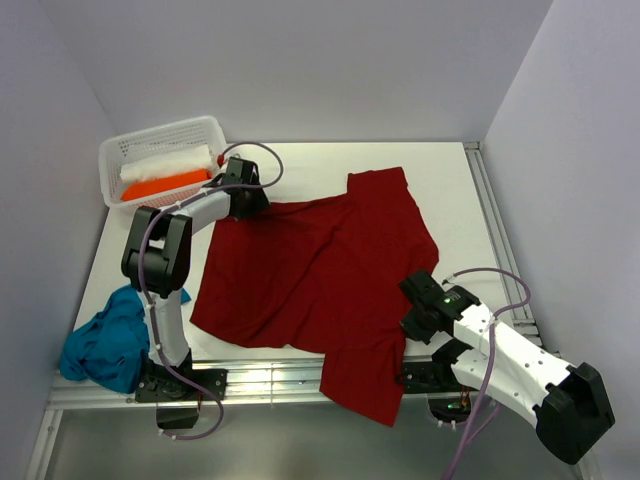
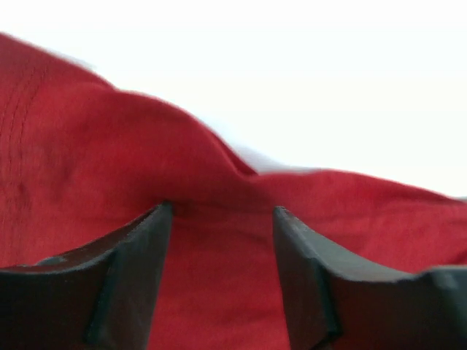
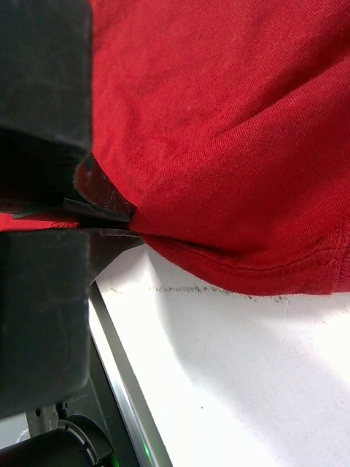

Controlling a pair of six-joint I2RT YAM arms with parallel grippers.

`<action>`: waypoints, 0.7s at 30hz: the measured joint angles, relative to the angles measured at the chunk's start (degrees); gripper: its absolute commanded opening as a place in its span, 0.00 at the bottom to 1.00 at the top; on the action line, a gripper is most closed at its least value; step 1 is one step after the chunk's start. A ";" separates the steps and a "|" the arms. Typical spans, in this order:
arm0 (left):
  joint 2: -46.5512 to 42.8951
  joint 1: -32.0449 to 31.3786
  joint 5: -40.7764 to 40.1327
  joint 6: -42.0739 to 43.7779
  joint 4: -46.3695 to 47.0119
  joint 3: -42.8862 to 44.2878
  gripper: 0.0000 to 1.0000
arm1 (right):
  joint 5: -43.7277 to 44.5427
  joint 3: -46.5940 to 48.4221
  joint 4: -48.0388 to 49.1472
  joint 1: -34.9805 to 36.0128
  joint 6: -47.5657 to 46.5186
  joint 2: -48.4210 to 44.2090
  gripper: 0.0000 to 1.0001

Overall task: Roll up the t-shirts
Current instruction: Flatten the tshirt

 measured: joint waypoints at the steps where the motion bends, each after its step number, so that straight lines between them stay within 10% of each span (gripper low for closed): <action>1: 0.94 0.00 -0.37 -0.07 -0.04 0.90 0.56 | 0.00 -0.02 0.00 -0.02 0.09 0.02 0.00; 6: 5.40 0.00 -1.99 -0.31 0.17 5.11 0.22 | 0.00 -0.09 -0.07 -0.02 0.22 -1.44 0.00; 15: 8.15 0.00 -7.45 0.98 -1.97 12.70 0.15 | 0.07 -0.09 -0.46 -0.02 0.50 -3.45 0.00; 18: 10.14 0.00 -9.31 2.93 -1.79 17.53 0.21 | 0.04 -0.09 -0.39 0.00 0.48 -2.89 0.00; 21: 12.37 0.00 -10.75 5.46 -1.51 21.07 0.48 | -0.02 -0.13 -0.17 0.00 0.48 -2.36 0.00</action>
